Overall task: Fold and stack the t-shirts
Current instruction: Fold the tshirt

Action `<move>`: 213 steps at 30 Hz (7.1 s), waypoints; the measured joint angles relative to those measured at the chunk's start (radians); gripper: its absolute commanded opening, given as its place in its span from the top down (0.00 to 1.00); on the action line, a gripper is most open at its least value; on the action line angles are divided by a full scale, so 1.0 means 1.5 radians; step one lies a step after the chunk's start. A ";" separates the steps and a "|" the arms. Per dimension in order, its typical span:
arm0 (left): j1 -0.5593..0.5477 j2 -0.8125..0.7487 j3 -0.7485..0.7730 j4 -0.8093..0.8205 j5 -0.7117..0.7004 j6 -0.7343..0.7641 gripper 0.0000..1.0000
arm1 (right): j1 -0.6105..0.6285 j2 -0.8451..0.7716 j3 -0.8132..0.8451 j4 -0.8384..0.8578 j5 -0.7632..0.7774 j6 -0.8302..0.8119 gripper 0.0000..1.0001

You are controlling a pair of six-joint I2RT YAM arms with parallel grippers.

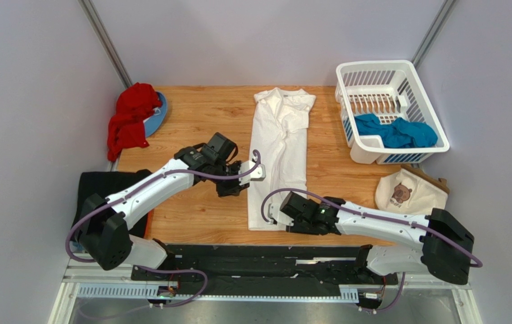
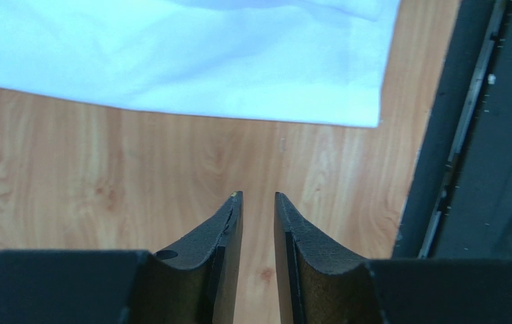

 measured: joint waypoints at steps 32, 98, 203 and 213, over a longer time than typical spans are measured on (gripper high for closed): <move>-0.135 0.273 0.007 -0.020 0.146 -0.094 0.53 | 0.001 -0.012 -0.048 0.072 -0.041 -0.035 0.45; -0.195 0.235 -0.017 0.078 -0.087 -0.155 0.64 | -0.035 0.015 -0.037 0.036 -0.085 -0.083 0.26; -0.109 0.023 -0.029 0.070 -0.019 -0.102 1.00 | 0.013 -0.083 -0.006 0.107 -0.003 -0.122 1.00; -0.047 0.024 0.000 0.083 -0.052 -0.092 1.00 | -0.077 -0.079 0.055 0.115 0.004 -0.174 1.00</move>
